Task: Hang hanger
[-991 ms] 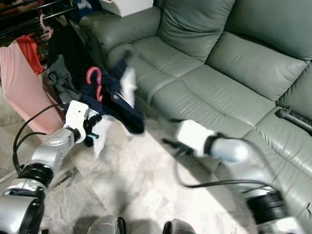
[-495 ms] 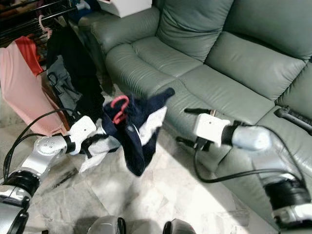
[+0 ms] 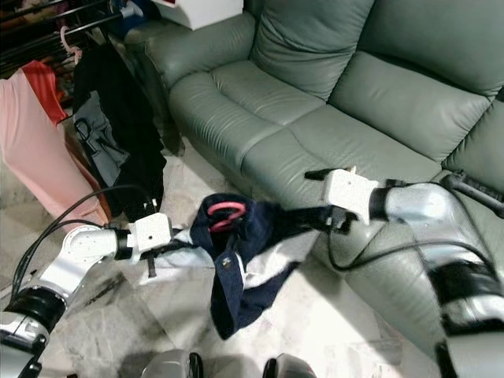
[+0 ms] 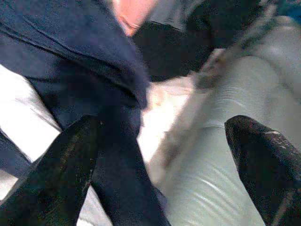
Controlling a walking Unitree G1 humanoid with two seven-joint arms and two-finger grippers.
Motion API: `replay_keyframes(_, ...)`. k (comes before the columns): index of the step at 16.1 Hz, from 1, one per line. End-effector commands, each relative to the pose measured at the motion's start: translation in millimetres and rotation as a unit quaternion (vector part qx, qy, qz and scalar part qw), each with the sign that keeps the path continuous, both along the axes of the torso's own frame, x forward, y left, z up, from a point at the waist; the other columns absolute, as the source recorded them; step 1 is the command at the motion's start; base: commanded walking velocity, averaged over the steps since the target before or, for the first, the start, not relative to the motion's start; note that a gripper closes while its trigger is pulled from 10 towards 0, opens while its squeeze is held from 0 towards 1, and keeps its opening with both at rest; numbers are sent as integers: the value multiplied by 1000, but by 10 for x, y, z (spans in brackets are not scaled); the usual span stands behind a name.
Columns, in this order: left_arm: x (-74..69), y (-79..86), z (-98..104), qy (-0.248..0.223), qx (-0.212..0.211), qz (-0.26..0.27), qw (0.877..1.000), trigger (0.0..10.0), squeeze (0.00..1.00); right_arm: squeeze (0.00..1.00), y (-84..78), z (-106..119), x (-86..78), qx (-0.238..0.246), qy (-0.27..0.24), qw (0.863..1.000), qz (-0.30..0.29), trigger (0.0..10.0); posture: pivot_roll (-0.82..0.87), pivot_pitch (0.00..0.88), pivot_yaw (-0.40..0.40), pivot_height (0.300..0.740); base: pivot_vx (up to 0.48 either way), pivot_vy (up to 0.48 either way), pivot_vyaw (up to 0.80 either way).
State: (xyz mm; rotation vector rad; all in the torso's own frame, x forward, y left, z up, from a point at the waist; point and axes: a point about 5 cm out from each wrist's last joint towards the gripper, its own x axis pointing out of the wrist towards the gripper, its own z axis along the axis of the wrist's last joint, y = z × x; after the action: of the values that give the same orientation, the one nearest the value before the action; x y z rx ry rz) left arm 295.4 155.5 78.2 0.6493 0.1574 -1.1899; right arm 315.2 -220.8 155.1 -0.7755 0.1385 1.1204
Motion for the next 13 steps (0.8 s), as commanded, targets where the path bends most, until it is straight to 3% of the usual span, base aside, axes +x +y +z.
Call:
replay_keyframes(1, 2, -64, 87, -20, -11, -23, 999, 0, 0, 506, 51, -33, 18, -2, 26, 999, 19, 10000, -41, 73, 54, 740, 0, 0, 0)
replay_keyframes(2, -5, -83, 89, -21, -12, -29, 999, 0, 0, 0, 72, -66, 23, -5, 40, 999, 28, 10000, -41, 73, 54, 740, 0, 0, 0)
replay_keyframes(5, -20, -135, 105, -26, -17, -42, 999, 0, 0, 0, 159, -145, 31, -4, 92, 994, 60, 10000, -34, 75, 53, 740, 0, 0, 0)
replay_keyframes(6, -23, -145, 108, -26, -19, -42, 999, 0, 0, 0, 181, -145, 53, -4, 94, 993, 68, 6980, -33, 77, 51, 740, 0, 0, 0)
replay_keyframes(7, -30, -155, 107, -25, -20, -44, 998, 0, 0, 0, 202, -117, 99, 2, 108, 992, 72, 0, -32, 78, 48, 740, 0, 0, 0)
replay_keyframes(10, -45, -163, 84, -23, -18, -46, 999, 0, 0, 0, 241, -41, 150, -6, 114, 989, 90, 0, -33, 79, 46, 740, 0, 0, 0)
replay_keyframes(13, -50, -169, 73, -22, -17, -46, 999, 0, 0, 0, 219, -112, 109, -33, 162, 980, 111, 0, -34, 82, 45, 740, 0, 0, 0)
